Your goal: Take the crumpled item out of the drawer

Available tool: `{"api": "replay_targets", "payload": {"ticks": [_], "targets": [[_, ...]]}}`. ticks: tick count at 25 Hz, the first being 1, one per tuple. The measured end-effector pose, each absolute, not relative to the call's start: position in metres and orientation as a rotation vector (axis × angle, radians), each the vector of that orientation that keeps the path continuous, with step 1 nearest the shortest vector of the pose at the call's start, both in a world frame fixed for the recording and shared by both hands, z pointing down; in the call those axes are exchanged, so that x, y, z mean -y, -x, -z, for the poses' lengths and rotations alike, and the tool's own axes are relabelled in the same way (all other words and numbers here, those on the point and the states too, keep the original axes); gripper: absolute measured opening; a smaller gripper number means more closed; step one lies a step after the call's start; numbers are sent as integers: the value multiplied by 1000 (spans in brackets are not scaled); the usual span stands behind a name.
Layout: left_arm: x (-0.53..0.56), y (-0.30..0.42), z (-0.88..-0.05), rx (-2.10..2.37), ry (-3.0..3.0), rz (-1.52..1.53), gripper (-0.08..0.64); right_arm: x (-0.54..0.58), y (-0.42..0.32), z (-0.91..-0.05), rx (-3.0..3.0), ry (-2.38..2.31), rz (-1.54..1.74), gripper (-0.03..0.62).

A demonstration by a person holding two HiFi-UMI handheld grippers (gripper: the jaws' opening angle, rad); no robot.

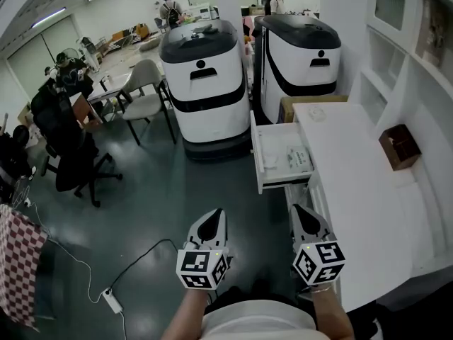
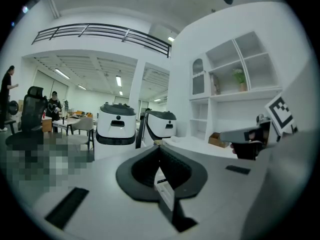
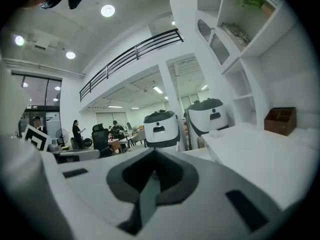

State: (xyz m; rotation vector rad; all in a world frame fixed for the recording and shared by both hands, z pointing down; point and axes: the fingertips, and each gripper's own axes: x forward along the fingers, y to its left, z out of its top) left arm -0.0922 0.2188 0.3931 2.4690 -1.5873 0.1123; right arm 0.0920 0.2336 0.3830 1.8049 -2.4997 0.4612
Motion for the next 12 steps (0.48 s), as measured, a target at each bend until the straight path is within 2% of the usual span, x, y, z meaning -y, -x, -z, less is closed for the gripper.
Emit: {"api": "replay_targets", "payload": {"ticks": [12], "targets": [[-219,77,-394,1613,-2459,-116,-6,-231,-105,-375,2552,-1786,-359,3]]}}
